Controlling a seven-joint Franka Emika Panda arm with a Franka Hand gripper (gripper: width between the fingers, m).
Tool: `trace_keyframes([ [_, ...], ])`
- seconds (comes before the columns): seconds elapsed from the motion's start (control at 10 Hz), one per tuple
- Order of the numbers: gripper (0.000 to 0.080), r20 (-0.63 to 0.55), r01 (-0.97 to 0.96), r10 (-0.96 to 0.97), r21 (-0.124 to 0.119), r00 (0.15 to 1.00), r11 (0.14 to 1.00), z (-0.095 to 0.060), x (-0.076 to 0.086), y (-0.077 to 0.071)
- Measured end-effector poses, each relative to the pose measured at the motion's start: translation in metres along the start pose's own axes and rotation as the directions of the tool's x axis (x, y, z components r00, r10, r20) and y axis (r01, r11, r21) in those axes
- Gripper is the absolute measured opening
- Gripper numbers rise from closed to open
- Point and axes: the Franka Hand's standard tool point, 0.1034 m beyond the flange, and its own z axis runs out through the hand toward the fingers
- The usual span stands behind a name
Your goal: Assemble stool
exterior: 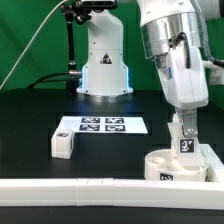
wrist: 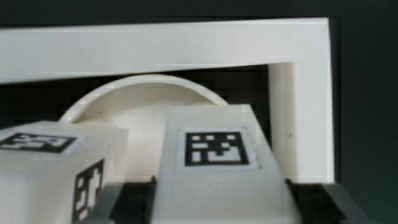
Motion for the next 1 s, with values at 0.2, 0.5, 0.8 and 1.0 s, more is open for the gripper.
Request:
trace_keyframes([
  [0.2,0.0338,0.001,-0.182,0.182,-0.007,0.983,0.983,0.002,-0.006,0.004],
  [0.5,0.0338,0.012,-0.366,0.366,-0.01,0.931,0.931,0.001,-0.005,0.004],
  [0.8,0.0338,0.013,-0.333,0.333,-0.016,0.943,0.943,0.001,-0.006,0.004],
  [1.0,0.0584,0.037,-0.265,0.267,-0.056,0.963,0.963,-0.015,-0.015,0.002],
])
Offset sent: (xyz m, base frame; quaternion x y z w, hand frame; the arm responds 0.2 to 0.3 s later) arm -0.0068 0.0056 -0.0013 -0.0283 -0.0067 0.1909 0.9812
